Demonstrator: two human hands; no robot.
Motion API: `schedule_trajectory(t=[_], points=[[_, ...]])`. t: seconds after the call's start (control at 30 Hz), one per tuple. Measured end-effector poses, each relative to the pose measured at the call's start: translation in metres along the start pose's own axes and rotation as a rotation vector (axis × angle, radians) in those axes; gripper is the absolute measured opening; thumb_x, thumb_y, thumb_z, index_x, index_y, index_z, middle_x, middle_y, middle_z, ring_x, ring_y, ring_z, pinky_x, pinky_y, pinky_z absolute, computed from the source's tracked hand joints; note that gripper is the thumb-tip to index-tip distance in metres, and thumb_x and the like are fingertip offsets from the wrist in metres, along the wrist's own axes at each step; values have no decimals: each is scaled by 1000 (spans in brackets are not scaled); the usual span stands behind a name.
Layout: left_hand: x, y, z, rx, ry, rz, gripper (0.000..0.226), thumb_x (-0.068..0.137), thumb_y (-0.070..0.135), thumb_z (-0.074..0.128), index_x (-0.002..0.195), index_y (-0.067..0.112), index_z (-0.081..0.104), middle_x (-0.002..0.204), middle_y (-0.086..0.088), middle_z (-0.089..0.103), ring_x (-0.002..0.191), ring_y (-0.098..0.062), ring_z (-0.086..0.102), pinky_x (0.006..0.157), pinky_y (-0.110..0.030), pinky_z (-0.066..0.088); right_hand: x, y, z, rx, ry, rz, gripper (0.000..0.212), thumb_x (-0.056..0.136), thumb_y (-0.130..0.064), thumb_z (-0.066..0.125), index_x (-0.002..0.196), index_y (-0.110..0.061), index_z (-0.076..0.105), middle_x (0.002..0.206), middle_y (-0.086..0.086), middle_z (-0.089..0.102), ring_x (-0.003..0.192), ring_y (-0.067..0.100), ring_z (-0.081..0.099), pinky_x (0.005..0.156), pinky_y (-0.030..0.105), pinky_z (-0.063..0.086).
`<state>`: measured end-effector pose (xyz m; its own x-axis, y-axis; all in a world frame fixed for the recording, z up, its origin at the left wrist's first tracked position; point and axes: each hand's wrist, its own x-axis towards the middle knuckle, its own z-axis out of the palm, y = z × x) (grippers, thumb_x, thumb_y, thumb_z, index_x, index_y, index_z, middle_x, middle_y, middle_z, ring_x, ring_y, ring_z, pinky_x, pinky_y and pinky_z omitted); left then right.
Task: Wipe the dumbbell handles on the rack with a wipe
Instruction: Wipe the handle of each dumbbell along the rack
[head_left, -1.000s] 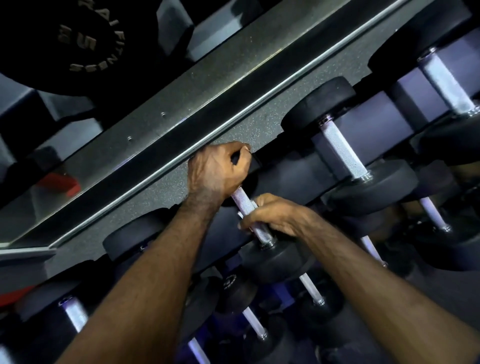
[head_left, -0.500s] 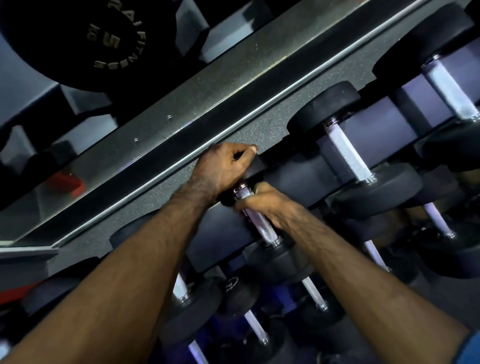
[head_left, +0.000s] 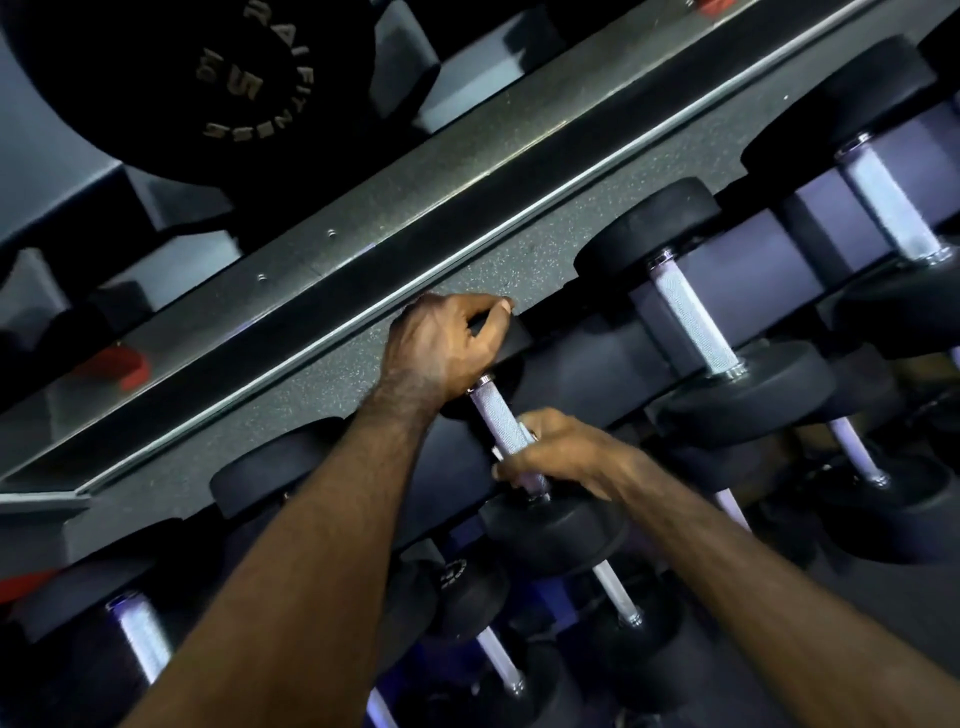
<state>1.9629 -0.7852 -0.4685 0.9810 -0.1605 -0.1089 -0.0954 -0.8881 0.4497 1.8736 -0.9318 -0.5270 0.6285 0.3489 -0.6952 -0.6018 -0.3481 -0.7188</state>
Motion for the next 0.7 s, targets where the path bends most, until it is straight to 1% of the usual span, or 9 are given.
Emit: schedule_trajectory(t=[0.1, 0.17, 0.23, 0.3, 0.4, 0.5, 0.57, 0.63, 0.7], points=[[1, -1, 1, 8, -1, 0, 62, 90, 73, 34, 121, 42, 77, 110, 9, 81, 97, -18, 75, 88, -38, 60, 5, -4, 0, 40, -1, -19, 21, 80, -7, 83, 90, -11, 65, 72, 8, 68, 61, 16, 62, 54, 24, 48], [2, -2, 2, 7, -6, -10, 64, 88, 74, 34, 122, 42, 77, 113, 11, 80, 99, -17, 75, 90, -37, 60, 19, -17, 0, 120, 90, -73, 20, 78, -8, 83, 89, -11, 67, 73, 6, 71, 64, 14, 65, 57, 25, 51], [4, -3, 2, 16, -2, -21, 63, 88, 74, 35, 122, 43, 77, 114, 10, 80, 100, -19, 75, 91, -38, 60, 21, -21, -1, 162, 155, -113, 21, 77, -11, 84, 88, -15, 66, 72, -1, 67, 62, 9, 62, 55, 23, 48], [4, -3, 2, 27, -4, -27, 59, 89, 72, 38, 122, 42, 78, 109, 8, 81, 96, -20, 74, 88, -38, 60, 10, -10, -3, 105, 107, -106, 24, 78, -13, 84, 83, -19, 62, 69, -5, 60, 59, 6, 56, 52, 22, 43], [3, -3, 2, 33, 12, -23, 53, 92, 68, 43, 120, 42, 79, 101, 5, 81, 88, -22, 73, 82, -37, 61, -1, 7, -6, 17, 1, -16, 25, 79, -12, 85, 82, -19, 61, 68, -2, 57, 60, 9, 52, 52, 25, 39], [3, -3, 2, 39, 9, -23, 52, 91, 67, 43, 119, 43, 79, 91, 3, 80, 82, -23, 71, 77, -35, 59, 6, -12, -6, 182, 41, -85, 19, 85, -2, 75, 81, -18, 64, 68, -1, 62, 61, 9, 57, 51, 20, 42], [3, -2, 2, 61, 7, -21, 52, 92, 67, 42, 120, 43, 78, 91, 4, 80, 82, -23, 71, 75, -33, 57, 10, -22, -6, 263, 88, -137, 20, 84, 4, 65, 79, -15, 64, 64, -5, 62, 57, 5, 58, 51, 18, 43], [2, -2, 2, 64, 10, -26, 51, 93, 68, 42, 120, 44, 78, 94, 6, 80, 82, -21, 71, 75, -33, 57, 3, -13, -7, 163, 75, -150, 9, 73, -4, 60, 77, -11, 62, 65, -3, 58, 59, 8, 54, 57, 26, 41], [3, -2, 2, 62, 14, -27, 51, 93, 68, 42, 120, 45, 78, 93, 6, 80, 80, -21, 70, 75, -33, 56, -8, 7, -7, 7, 13, -113, 21, 61, -8, 52, 79, -6, 62, 71, 3, 57, 66, 16, 52, 63, 35, 38]])
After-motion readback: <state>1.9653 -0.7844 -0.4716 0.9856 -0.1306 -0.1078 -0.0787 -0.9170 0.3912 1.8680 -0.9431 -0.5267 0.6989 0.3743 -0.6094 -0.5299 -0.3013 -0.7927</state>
